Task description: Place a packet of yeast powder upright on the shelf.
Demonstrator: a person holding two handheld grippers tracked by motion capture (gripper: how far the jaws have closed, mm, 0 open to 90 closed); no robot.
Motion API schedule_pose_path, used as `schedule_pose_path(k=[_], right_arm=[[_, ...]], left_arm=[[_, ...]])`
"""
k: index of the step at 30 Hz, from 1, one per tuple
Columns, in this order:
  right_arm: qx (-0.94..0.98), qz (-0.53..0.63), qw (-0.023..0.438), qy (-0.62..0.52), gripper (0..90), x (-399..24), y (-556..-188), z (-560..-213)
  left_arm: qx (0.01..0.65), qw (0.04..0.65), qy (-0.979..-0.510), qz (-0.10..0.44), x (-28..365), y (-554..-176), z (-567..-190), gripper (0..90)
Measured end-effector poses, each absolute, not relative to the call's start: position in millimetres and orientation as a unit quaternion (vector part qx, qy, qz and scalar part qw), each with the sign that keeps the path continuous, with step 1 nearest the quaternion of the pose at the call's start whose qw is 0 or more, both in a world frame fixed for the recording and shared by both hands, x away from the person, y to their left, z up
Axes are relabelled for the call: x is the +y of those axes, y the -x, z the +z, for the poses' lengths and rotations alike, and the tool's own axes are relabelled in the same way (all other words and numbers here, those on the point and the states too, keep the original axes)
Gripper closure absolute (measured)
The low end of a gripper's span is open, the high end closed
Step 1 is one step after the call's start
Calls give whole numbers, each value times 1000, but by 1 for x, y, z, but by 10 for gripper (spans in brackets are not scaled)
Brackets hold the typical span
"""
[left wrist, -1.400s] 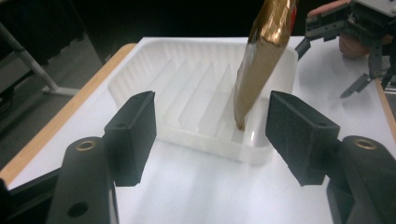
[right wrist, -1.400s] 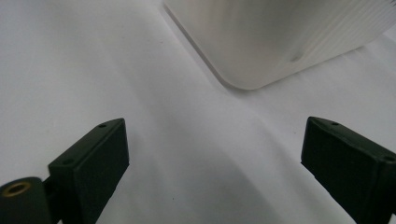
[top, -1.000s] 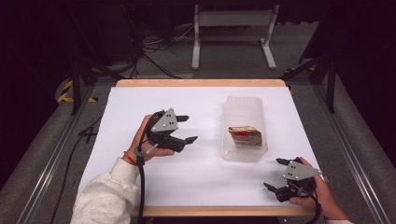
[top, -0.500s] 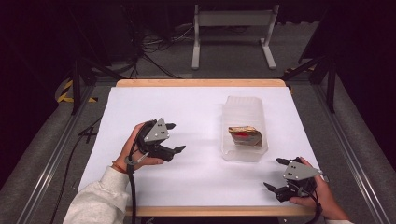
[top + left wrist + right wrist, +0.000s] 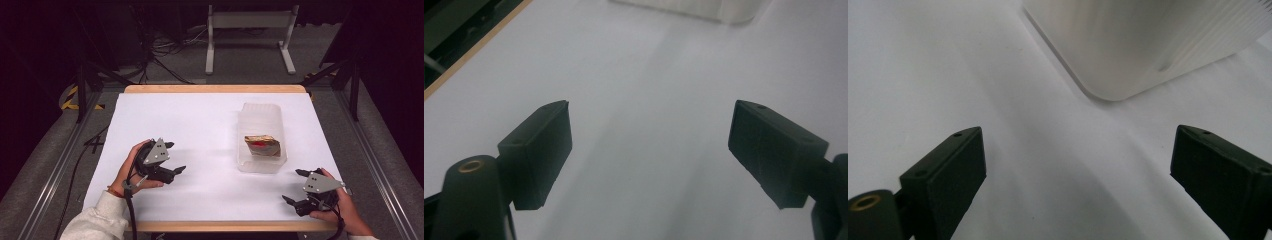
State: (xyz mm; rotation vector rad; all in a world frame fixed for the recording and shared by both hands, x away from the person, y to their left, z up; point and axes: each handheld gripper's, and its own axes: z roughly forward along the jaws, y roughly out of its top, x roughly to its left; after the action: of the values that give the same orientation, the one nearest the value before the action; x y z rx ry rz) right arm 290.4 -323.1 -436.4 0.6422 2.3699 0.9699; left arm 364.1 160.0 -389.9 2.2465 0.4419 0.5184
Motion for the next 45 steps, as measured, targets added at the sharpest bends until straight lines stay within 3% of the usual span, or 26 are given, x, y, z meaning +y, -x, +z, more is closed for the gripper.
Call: schedule_pose_path(k=[23, 45], right_arm=[[869, 356, 251, -234, 80, -323, -291, -436], [865, 359, 262, -233, 76, -322, -293, -434]], left_arm=[[259, 365, -873, 195, 217, -340, -431, 146], [375, 407, -810, 194, 276, -304, -452, 78]])
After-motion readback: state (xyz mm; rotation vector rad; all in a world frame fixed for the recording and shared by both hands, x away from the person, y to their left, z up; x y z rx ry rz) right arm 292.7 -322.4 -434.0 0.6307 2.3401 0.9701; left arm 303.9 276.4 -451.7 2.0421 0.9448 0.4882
